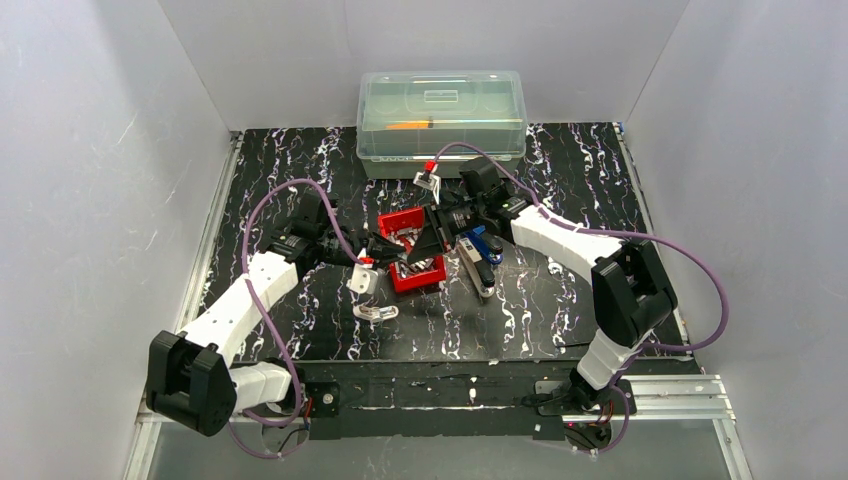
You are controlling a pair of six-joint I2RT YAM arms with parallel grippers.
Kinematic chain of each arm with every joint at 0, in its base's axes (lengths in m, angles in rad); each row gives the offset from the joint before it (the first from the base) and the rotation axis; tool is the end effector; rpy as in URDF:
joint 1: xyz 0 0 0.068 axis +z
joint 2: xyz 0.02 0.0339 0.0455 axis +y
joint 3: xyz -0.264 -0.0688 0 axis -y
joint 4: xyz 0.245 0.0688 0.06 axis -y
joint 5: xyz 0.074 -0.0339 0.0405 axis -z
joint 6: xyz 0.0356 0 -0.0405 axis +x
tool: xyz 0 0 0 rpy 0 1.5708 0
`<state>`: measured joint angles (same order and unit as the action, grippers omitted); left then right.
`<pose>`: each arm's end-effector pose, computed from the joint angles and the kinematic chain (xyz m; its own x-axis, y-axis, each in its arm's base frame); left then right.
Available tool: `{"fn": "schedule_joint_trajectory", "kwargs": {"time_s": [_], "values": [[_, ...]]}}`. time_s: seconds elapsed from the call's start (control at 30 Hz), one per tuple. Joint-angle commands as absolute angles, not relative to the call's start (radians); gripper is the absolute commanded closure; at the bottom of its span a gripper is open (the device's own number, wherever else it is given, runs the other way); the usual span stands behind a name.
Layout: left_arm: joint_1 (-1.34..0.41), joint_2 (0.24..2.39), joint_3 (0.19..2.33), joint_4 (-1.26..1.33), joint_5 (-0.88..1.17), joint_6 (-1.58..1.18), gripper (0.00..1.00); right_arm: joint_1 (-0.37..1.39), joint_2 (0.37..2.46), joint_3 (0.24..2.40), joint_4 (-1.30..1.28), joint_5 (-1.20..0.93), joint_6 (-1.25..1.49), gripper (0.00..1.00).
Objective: Load the staples into the stapler
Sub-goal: Pick up the staple from the staple box.
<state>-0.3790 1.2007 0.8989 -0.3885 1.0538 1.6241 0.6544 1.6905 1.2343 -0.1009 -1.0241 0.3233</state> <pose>0.2179 -0.1201 0.2858 0.8360 0.1983 -0.5117 0.5478 -0.2465 0.7995 0.2801 0.2533 0.2726 -0.6811 -0.3143 -0.6613 -0.7122 0.0749 0.6979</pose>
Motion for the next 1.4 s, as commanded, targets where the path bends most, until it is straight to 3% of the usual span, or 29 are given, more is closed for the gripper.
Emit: {"fn": "schedule_joint_trajectory", "kwargs": {"time_s": [0.0, 0.07, 0.27, 0.43, 0.63, 0.83, 1.37], "values": [[-0.385, 1.201, 0.934, -0.398, 1.072, 1.633, 0.95, 0.653, 1.696, 1.272, -0.055, -1.046, 0.325, 0.83], [-0.385, 1.203, 0.934, -0.401, 1.064, 1.635, 0.97, 0.653, 1.697, 1.273, -0.055, -1.045, 0.324, 0.82], [-0.385, 1.215, 0.935, -0.386, 1.039, 1.659, 1.00, 0.634, 1.675, 1.255, -0.125, -0.970, 0.272, 0.53], [-0.385, 1.228, 0.918, -0.322, 0.982, 1.728, 1.00, 0.607, 1.636, 1.234, -0.158, -0.873, 0.250, 0.43], [-0.385, 1.227, 0.915, -0.304, 0.933, 1.779, 1.00, 0.597, 1.601, 1.211, -0.146, -0.816, 0.251, 0.44], [-0.387, 1.220, 0.909, -0.305, 0.936, 1.810, 1.00, 0.598, 1.597, 1.153, 0.065, -0.845, 0.389, 0.47], [-0.392, 1.217, 0.908, -0.311, 0.943, 1.808, 1.00, 0.617, 1.627, 1.156, 0.198, -0.858, 0.463, 0.41]]}}
